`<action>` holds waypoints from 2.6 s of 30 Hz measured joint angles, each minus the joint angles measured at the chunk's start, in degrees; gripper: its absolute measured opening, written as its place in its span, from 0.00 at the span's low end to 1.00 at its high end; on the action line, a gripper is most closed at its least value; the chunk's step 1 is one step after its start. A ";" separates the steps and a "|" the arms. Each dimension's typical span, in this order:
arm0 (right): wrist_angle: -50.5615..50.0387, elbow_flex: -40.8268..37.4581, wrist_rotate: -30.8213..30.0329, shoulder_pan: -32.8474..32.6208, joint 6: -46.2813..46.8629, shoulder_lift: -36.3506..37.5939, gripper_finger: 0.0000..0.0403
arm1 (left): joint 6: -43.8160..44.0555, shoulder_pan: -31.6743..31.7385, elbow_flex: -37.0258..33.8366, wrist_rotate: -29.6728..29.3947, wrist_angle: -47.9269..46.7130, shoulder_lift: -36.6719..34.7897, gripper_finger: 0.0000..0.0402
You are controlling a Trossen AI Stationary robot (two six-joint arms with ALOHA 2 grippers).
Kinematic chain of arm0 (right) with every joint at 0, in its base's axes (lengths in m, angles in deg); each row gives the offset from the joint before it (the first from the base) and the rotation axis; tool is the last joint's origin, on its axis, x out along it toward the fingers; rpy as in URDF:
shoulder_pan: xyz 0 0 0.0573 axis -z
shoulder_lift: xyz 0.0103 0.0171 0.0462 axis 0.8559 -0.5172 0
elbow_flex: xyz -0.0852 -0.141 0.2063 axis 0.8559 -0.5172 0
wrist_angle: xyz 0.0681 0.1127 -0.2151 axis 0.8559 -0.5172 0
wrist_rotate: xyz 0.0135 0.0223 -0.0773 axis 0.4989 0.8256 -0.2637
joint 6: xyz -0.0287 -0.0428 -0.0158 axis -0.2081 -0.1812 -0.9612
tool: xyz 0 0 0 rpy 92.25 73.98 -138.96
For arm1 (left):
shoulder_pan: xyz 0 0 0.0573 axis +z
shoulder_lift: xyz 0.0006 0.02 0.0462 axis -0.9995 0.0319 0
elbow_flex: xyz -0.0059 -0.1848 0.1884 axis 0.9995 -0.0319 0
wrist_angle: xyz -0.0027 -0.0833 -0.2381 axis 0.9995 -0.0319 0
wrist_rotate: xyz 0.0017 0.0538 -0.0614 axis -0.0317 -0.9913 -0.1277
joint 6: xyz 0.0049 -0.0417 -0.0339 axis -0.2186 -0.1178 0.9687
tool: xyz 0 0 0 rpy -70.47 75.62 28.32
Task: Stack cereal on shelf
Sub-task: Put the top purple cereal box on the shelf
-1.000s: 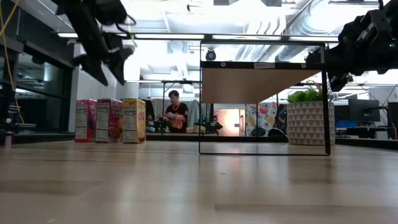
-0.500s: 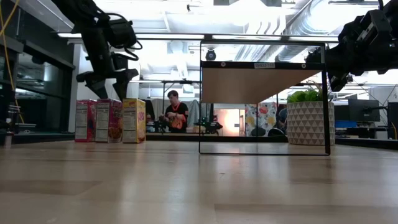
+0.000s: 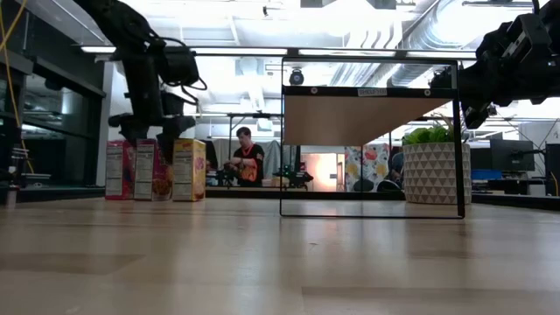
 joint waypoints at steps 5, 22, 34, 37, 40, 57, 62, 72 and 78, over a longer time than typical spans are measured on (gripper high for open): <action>0.00 0.00 0.00 0.01 0.00 -0.02 0.00 | 0.02 0.00 -0.02 -0.88 0.01 1.58 0.73; 0.01 0.01 -0.01 0.02 0.00 0.00 0.00 | 1.01 -0.05 -0.02 -1.70 -0.02 1.72 0.44; 0.00 0.00 0.00 0.02 0.00 -0.02 0.00 | 0.07 -0.11 1.23 1.75 -4.54 -4.36 0.37; -0.01 0.00 -0.02 0.01 0.00 0.00 0.00 | 0.07 -0.09 3.17 1.56 -7.13 -7.83 0.37; 0.01 0.02 -0.01 0.00 0.00 -0.01 0.00 | 0.35 -0.09 5.43 1.52 -9.29 -11.44 0.38; -0.01 0.02 -0.02 0.01 0.00 -0.02 0.00 | -0.83 -11.44 27.07 4.96 -0.33 -14.16 0.36; 0.00 0.02 -0.01 0.02 0.00 0.00 0.00 | -6.43 -19.55 35.86 4.69 0.09 -1.80 0.35; 0.00 0.00 0.00 0.00 0.00 -0.02 0.00 | -21.18 -22.10 61.65 -1.35 -0.22 21.13 0.36; 0.02 0.02 0.00 -0.01 0.00 -0.01 0.00 | -23.03 -19.61 69.01 -1.39 -5.90 28.85 0.36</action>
